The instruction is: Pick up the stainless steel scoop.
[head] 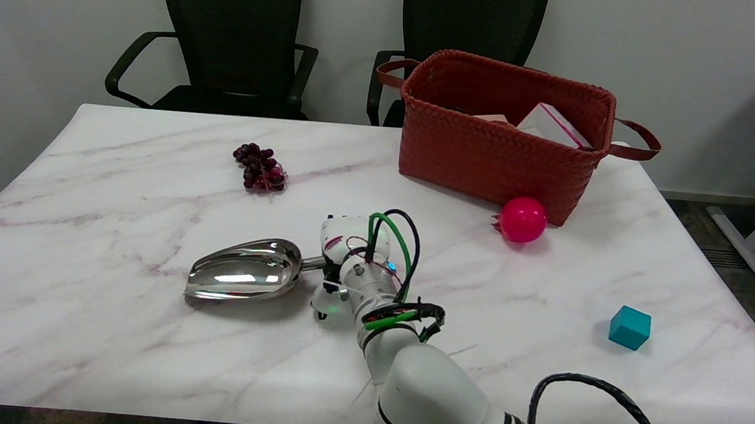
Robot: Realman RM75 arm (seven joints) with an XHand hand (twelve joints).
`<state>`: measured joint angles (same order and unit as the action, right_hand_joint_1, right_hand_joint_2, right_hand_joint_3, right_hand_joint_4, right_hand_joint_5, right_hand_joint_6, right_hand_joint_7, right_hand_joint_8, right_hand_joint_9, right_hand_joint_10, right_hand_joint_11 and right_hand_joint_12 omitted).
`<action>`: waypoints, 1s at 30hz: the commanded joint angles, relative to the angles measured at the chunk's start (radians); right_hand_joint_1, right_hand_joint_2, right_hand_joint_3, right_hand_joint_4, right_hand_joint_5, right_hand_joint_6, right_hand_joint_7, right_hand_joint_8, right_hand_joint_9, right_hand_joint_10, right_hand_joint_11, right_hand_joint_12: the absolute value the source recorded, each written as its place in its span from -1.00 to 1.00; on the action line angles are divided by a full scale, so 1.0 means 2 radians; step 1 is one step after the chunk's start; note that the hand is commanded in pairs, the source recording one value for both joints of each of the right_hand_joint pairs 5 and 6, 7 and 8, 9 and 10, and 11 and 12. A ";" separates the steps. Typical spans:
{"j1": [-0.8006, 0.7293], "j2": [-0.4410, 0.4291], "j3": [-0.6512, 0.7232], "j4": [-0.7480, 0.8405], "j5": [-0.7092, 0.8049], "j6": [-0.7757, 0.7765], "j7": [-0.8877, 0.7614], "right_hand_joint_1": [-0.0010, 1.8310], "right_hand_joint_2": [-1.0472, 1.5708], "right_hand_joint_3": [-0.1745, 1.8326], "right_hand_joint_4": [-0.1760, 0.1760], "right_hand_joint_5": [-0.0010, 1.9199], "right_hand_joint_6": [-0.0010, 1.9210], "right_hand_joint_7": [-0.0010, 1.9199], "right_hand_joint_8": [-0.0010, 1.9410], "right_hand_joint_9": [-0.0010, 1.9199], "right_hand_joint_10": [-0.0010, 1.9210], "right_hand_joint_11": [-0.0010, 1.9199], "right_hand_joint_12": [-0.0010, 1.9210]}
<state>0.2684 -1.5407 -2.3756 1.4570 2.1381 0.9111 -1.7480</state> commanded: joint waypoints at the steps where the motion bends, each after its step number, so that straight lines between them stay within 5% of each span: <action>1: 0.032 0.002 0.003 -0.025 0.023 -0.023 -0.006 0.25 0.30 -0.08 0.00 0.43 0.43 0.75 0.73 0.73 0.73 0.61 0.60; 6: 0.037 0.002 0.003 -0.024 0.023 -0.021 -0.017 0.23 0.32 -0.13 0.00 0.66 0.66 0.89 0.87 0.84 0.84 0.75 0.75; 8: 0.037 0.003 0.003 -0.022 0.023 -0.021 -0.017 0.22 0.19 -0.13 0.00 0.70 0.70 0.91 0.89 0.86 0.86 0.80 0.80; 9: 0.037 0.003 0.003 -0.021 0.021 -0.022 -0.017 0.23 0.04 -0.29 0.00 0.73 0.73 0.92 0.90 0.88 0.87 0.82 0.81; 18: 0.040 0.003 0.002 -0.023 0.012 -0.024 -0.017 0.13 0.02 -0.70 0.00 0.58 0.57 0.79 0.77 0.81 0.81 0.77 0.77; 28: 0.036 0.004 0.008 -0.013 -0.002 -0.024 -0.013 0.12 -0.03 -0.69 0.00 0.76 0.76 0.89 0.87 0.93 0.93 0.78 0.78; 30: 0.043 -0.012 -0.048 0.048 0.041 -0.001 -0.064 0.17 -0.06 -0.74 0.00 0.78 0.78 0.91 0.88 0.95 0.94 0.79 0.79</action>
<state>0.3372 -1.5354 -2.3667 1.4189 2.1578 0.8693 -1.7778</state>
